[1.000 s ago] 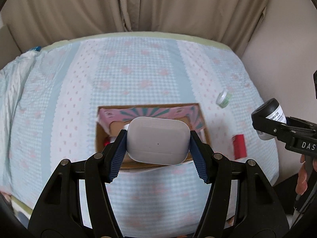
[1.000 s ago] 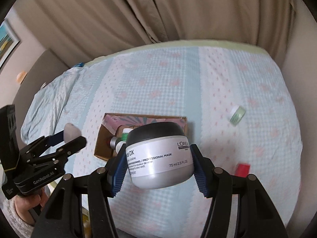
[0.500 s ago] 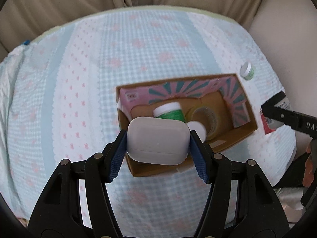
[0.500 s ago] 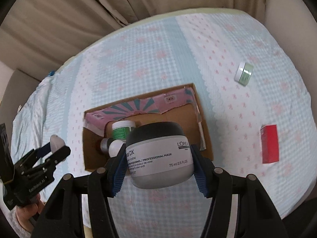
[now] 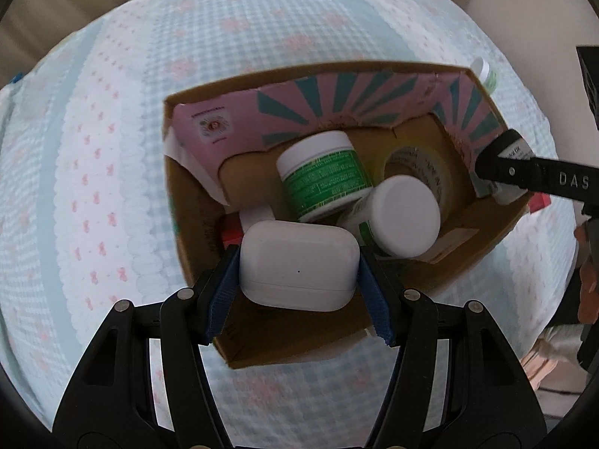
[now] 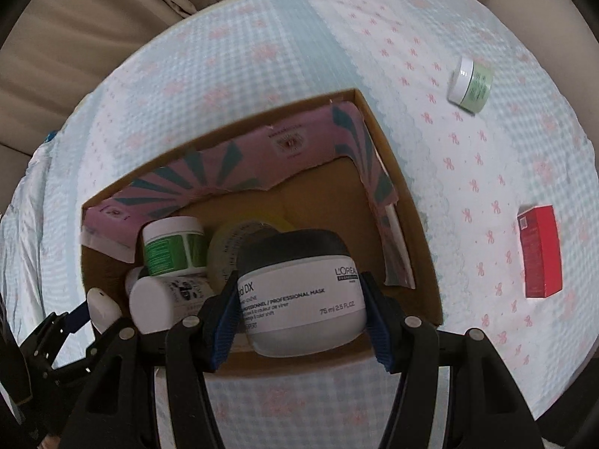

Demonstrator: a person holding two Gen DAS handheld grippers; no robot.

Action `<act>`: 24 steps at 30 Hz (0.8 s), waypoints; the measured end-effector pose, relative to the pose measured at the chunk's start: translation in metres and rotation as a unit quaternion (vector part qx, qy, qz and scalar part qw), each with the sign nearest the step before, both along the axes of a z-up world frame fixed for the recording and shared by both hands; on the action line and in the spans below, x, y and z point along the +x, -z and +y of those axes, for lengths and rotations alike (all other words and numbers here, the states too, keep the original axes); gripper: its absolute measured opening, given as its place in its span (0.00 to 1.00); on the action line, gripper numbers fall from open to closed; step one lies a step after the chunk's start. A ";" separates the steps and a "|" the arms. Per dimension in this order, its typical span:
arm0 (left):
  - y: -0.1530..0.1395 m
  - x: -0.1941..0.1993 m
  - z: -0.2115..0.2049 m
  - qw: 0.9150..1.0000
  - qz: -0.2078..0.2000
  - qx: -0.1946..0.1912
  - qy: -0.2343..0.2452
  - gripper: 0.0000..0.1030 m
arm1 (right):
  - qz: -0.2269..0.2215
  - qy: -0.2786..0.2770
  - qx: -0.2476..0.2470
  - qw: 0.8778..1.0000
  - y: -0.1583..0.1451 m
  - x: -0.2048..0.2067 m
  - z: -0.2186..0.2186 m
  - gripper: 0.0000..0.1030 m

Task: Organize rigid objects
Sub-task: 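Carry the earbud case and black-lidded jar over the box and lower them in, then open both tools and withdraw them from the box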

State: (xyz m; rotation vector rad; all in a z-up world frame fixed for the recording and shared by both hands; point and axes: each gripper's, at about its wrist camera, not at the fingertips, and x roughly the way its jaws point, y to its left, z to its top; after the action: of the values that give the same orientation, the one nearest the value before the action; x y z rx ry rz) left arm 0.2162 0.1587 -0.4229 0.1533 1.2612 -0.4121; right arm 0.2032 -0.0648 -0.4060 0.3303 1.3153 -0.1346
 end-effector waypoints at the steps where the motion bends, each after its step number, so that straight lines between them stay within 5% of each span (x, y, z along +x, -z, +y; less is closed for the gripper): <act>1: 0.000 0.000 -0.001 1.000 0.001 -0.003 0.004 0.57 | 0.003 0.004 0.002 1.000 0.003 0.001 -0.001 0.54; 3: -0.002 -0.001 -0.002 1.000 0.002 -0.021 0.014 0.59 | 0.009 0.011 0.002 1.000 0.006 0.002 -0.002 0.54; 5: -0.004 -0.003 -0.001 1.000 -0.001 -0.017 0.019 1.00 | 0.009 0.020 0.018 1.000 0.007 0.001 -0.006 0.64; 6: -0.008 -0.005 -0.001 1.000 -0.008 -0.017 0.020 1.00 | 0.001 0.022 0.022 1.000 0.004 0.000 -0.006 0.87; 7: -0.010 -0.006 0.000 0.999 -0.010 -0.022 0.021 1.00 | -0.008 0.023 0.021 0.999 0.002 -0.001 -0.006 0.99; 24: -0.048 -0.031 0.022 0.999 -0.026 -0.030 -0.019 1.00 | -0.049 -0.007 0.001 0.999 -0.028 -0.021 0.002 1.00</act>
State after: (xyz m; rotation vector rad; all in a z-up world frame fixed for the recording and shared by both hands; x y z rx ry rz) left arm 0.1853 0.1805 -0.3748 0.0884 1.1976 -0.4099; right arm 0.1819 -0.0633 -0.3781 0.3258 1.2206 -0.1040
